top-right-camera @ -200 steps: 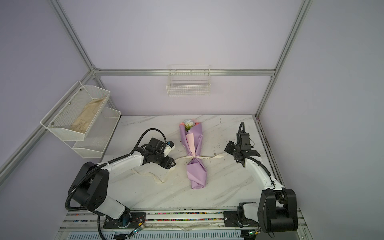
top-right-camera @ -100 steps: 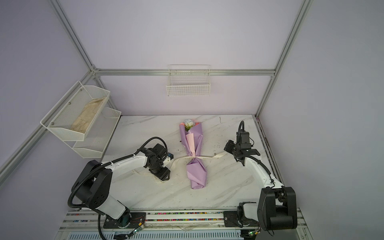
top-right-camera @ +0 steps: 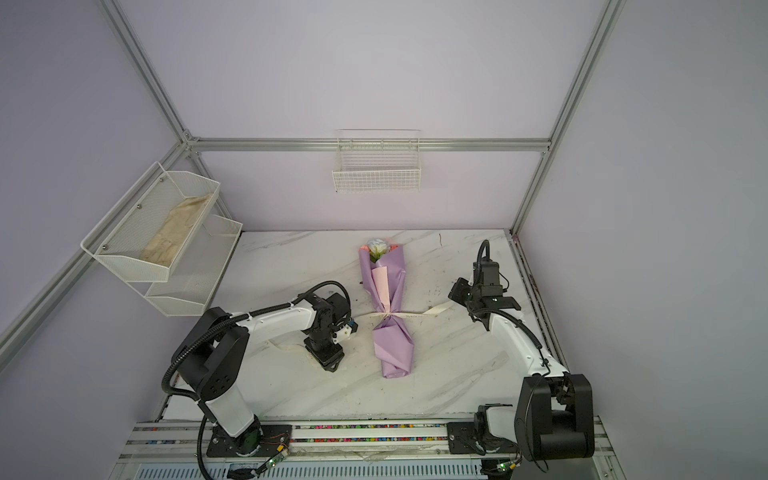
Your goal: Tie the bouquet of fake flowers
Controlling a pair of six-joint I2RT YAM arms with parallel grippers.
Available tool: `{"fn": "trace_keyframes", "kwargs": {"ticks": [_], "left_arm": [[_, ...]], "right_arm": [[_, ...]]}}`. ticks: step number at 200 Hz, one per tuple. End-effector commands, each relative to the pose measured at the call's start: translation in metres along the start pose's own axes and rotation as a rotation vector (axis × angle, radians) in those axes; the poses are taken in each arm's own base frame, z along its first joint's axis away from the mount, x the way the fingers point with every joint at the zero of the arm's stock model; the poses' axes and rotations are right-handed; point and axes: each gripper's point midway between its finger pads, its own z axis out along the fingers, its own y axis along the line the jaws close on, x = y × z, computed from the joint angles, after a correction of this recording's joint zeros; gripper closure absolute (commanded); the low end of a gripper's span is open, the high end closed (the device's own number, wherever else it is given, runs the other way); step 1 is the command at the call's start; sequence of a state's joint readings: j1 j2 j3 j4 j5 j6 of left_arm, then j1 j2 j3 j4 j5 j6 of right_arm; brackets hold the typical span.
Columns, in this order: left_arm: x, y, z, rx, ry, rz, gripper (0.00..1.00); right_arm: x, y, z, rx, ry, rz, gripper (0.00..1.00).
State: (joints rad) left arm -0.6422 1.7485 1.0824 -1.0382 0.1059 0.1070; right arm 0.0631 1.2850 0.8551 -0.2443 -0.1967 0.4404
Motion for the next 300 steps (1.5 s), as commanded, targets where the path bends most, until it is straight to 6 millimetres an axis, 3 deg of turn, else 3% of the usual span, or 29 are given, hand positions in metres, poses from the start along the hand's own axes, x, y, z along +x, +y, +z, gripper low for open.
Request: {"fn": "trace_keyframes", "kwargs": {"ticks": [1,54,80,112,141,180,214,217,232,260,277,300], "left_arm": [[-0.006,0.003,-0.015,-0.029,0.01,0.067,0.37],[-0.001,0.013,0.003,-0.081,0.092,0.096,0.57],[-0.001,0.015,0.007,-0.093,0.095,0.117,0.79],[-0.007,0.016,0.0,-0.109,0.045,0.113,0.98],[-0.027,0.014,-0.034,-0.133,-0.123,0.105,1.0],[-0.055,0.011,-0.105,-0.174,-0.426,0.07,1.0],[-0.075,0.009,-0.156,-0.194,-0.654,0.025,1.0],[-0.073,0.009,-0.169,-0.203,-0.694,0.024,1.0],[-0.076,0.01,-0.19,-0.223,-0.77,0.006,1.0],[-0.082,0.003,-0.227,-0.225,-0.909,0.029,1.0],[-0.084,-0.004,-0.247,-0.214,-0.988,0.062,1.0],[-0.088,-0.003,-0.266,-0.236,-1.078,0.066,1.0]], "right_arm": [[-0.003,-0.005,0.002,0.028,-0.006,0.013,1.0],[-0.001,-0.01,0.007,0.048,0.002,0.023,1.0],[-0.001,-0.011,0.007,0.058,0.0,0.029,1.0],[-0.001,-0.012,0.006,0.06,-0.004,0.042,1.0],[-0.001,-0.011,0.004,0.052,-0.005,0.057,1.0],[0.007,-0.017,-0.004,0.085,0.01,0.113,0.65],[0.013,-0.03,-0.03,0.154,-0.011,0.251,0.54],[0.012,-0.028,-0.034,0.144,-0.022,0.266,0.53],[0.004,-0.01,-0.052,0.041,-0.07,0.299,0.48],[-0.008,0.08,-0.082,-0.449,-0.068,0.162,0.51],[0.0,0.113,-0.088,-0.575,-0.04,0.056,0.53],[0.027,0.159,-0.084,-0.596,-0.082,-0.257,0.53]]}}
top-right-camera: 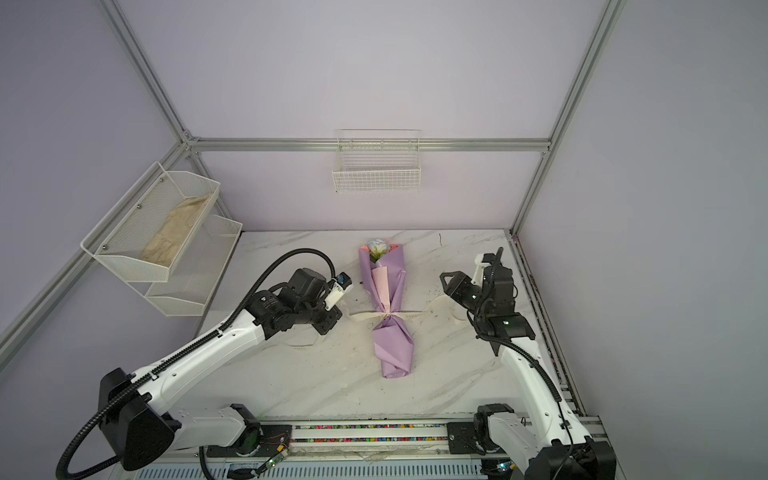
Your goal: Tie the bouquet of fake flowers
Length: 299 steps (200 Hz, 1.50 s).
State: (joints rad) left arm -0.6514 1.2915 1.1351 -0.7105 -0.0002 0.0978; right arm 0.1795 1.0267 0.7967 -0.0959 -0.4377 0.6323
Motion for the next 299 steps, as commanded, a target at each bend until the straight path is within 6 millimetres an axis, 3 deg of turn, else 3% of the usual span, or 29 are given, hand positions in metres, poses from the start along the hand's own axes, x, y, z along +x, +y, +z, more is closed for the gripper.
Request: {"fn": "trace_keyframes", "kwargs": {"ticks": [1,64,100,130,168,203,221,241,273,299], "left_arm": [[-0.072,0.007,-0.043,-0.025,-0.27,0.002,1.0],[-0.098,0.003,-0.049,0.016,-0.366,-0.031,1.0],[-0.103,0.001,-0.043,0.037,-0.372,-0.047,1.0],[-0.104,0.0,-0.043,0.043,-0.374,-0.053,1.0],[-0.103,-0.002,-0.044,0.051,-0.374,-0.057,1.0],[-0.095,0.004,-0.042,0.015,-0.35,-0.07,1.0],[-0.085,0.015,-0.037,-0.037,-0.319,-0.087,0.78],[-0.07,0.018,-0.026,-0.012,-0.296,-0.073,0.41],[-0.069,0.013,-0.02,0.154,-0.375,-0.053,0.28],[-0.082,-0.011,-0.024,0.361,-0.457,0.002,0.22]], "right_arm": [[0.024,0.052,0.017,-0.142,0.035,-0.294,0.53],[0.102,0.123,0.051,-0.359,-0.058,-0.838,0.53],[0.135,0.137,0.079,-0.427,-0.015,-0.937,0.52],[0.14,0.132,0.102,-0.388,-0.037,-0.94,0.54],[0.143,0.13,0.119,-0.397,-0.066,-0.895,0.66],[0.138,0.125,0.123,-0.367,-0.098,-0.86,0.99],[0.131,0.116,0.118,-0.308,-0.117,-0.869,1.0],[0.121,0.111,0.106,-0.261,-0.144,-0.871,1.0],[0.114,0.109,0.092,-0.237,-0.162,-0.912,1.0],[0.112,0.107,0.093,-0.214,-0.148,-0.917,1.0]]}}
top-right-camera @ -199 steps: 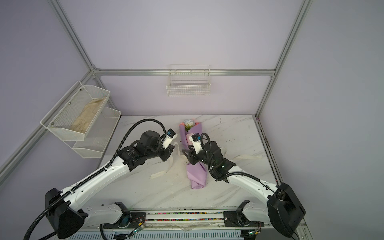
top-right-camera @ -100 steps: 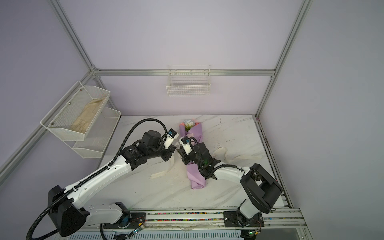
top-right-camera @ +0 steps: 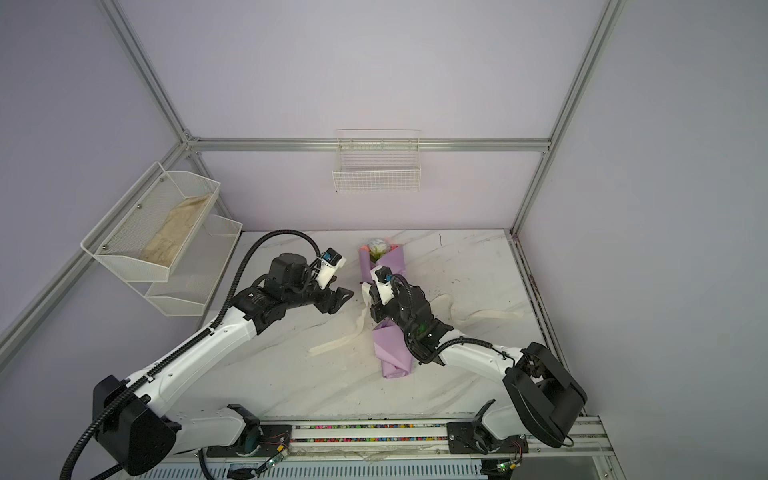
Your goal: Tie the bouquet of fake flowers
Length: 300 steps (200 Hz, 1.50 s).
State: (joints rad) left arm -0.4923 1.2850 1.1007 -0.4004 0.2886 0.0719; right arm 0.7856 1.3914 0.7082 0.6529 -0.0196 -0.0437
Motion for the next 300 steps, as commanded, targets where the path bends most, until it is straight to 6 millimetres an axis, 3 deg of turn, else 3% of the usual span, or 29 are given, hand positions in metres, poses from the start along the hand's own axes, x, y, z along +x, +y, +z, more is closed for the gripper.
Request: {"fn": "trace_keyframes", "kwargs": {"ticks": [1,41,50,87,102,157,184,207,248,280,300], "left_arm": [[-0.021,-0.038,-0.002,0.255,-0.132,0.062,0.22],[-0.031,-0.065,0.01,0.492,-0.141,0.017,0.24],[-0.022,-0.064,0.025,0.52,-0.094,-0.03,0.25],[-0.018,-0.064,0.042,0.56,-0.039,-0.117,0.38],[-0.021,-0.064,0.043,0.566,-0.047,-0.127,0.44],[-0.035,-0.067,0.029,0.574,-0.12,-0.115,0.45],[-0.036,-0.065,0.031,0.569,-0.146,-0.134,0.48],[-0.039,-0.064,0.033,0.571,-0.155,-0.145,0.62],[-0.032,-0.059,0.032,0.564,-0.113,-0.158,0.98],[-0.019,-0.054,0.016,0.555,-0.075,-0.166,1.0],[-0.012,-0.055,0.008,0.564,-0.069,-0.154,1.0]], "right_arm": [[0.008,-0.006,-0.001,0.031,0.042,-0.041,1.0],[0.007,-0.003,0.002,0.013,0.07,-0.028,1.0],[0.007,-0.004,0.003,0.017,0.073,-0.027,1.0],[0.007,-0.005,0.005,0.017,0.081,-0.025,1.0],[0.008,-0.004,0.005,0.012,0.084,-0.033,1.0],[0.015,-0.01,0.007,0.038,0.108,-0.049,1.0],[0.013,-0.002,0.006,-0.007,0.105,-0.063,1.0],[0.015,0.001,0.005,-0.024,0.111,-0.079,1.0],[0.016,-0.001,0.001,-0.017,0.124,-0.091,1.0],[0.034,0.002,-0.004,-0.042,0.16,-0.072,0.77],[0.051,0.006,-0.005,-0.069,0.197,-0.085,0.7]]}}
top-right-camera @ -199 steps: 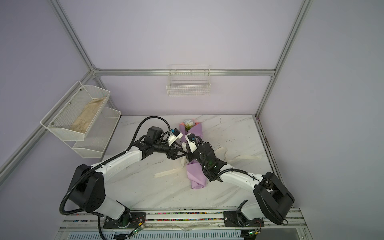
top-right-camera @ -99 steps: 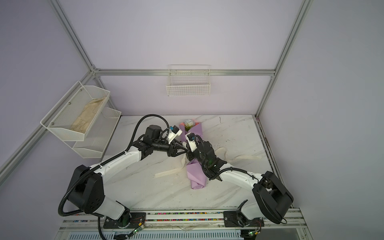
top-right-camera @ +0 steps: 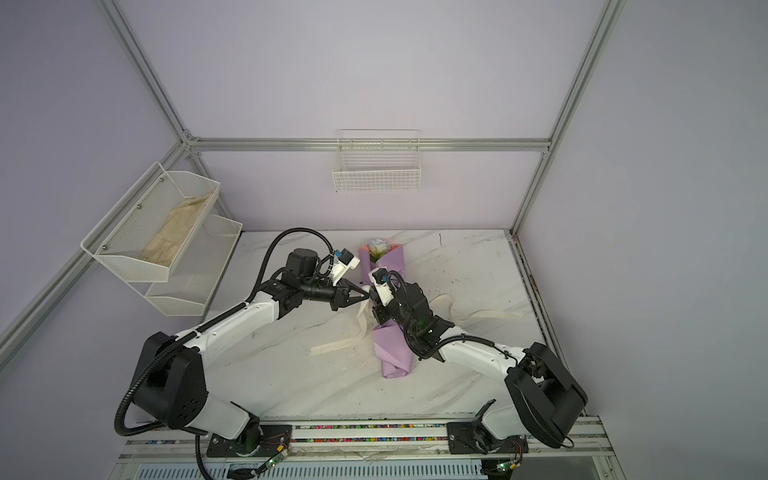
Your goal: Tie the bouquet of fake flowers
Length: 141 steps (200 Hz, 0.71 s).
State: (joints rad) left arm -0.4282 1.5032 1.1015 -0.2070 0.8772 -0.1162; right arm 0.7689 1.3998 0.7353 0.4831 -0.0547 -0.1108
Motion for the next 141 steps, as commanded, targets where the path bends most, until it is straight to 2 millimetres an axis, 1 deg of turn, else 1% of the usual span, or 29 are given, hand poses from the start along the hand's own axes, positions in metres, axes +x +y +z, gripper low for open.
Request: {"fn": "trace_keyframes", "kwargs": {"ticks": [1,9,11,14,26,30,35,45,60,80,100,109,118,134,141], "left_arm": [[-0.01,-0.022,-0.021,0.032,-0.031,0.081,1.0],[-0.007,-0.022,-0.022,0.029,-0.016,0.076,1.0],[-0.011,-0.028,-0.027,0.029,-0.027,0.094,1.0],[-0.011,-0.03,-0.029,0.027,-0.027,0.099,1.0],[-0.008,-0.031,-0.031,0.021,-0.015,0.096,1.0],[-0.006,-0.03,-0.031,0.02,-0.012,0.093,1.0],[-0.005,-0.03,-0.032,0.021,-0.009,0.09,1.0],[-0.004,-0.031,-0.031,0.027,-0.005,0.085,1.0],[-0.002,-0.03,-0.031,0.028,0.006,0.077,1.0],[-0.001,-0.029,-0.031,0.026,0.01,0.074,1.0],[0.002,-0.028,-0.031,0.019,0.022,0.076,1.0],[0.003,-0.025,-0.031,0.006,0.032,0.074,1.0],[0.006,-0.023,-0.03,-0.004,0.041,0.07,1.0],[0.009,-0.02,-0.03,-0.014,0.052,0.06,1.0],[0.01,-0.02,-0.029,-0.012,0.054,0.059,1.0]], "right_arm": [[0.02,0.011,-0.002,-0.058,0.045,-0.025,0.7],[0.026,0.015,-0.001,-0.083,0.054,-0.033,0.66],[0.027,0.016,-0.001,-0.09,0.053,-0.036,0.65],[0.028,0.018,-0.001,-0.102,0.053,-0.038,0.64],[0.031,0.027,0.002,-0.153,0.053,-0.053,0.6],[0.032,0.028,0.003,-0.161,0.053,-0.057,0.6],[0.033,0.029,0.006,-0.164,0.054,-0.057,0.57],[0.035,0.024,0.013,-0.135,0.052,-0.058,0.55],[0.035,0.008,0.023,-0.04,0.043,-0.057,0.54],[0.032,0.0,0.031,0.005,0.029,-0.067,0.54],[0.029,0.002,0.033,-0.008,0.014,-0.064,0.61],[0.028,0.003,0.032,-0.01,0.011,-0.054,0.64],[0.027,0.003,0.03,-0.014,0.008,-0.048,0.64],[0.02,0.005,0.023,-0.024,-0.02,-0.041,0.64],[0.018,0.008,0.02,-0.042,-0.029,-0.041,0.64]]}}
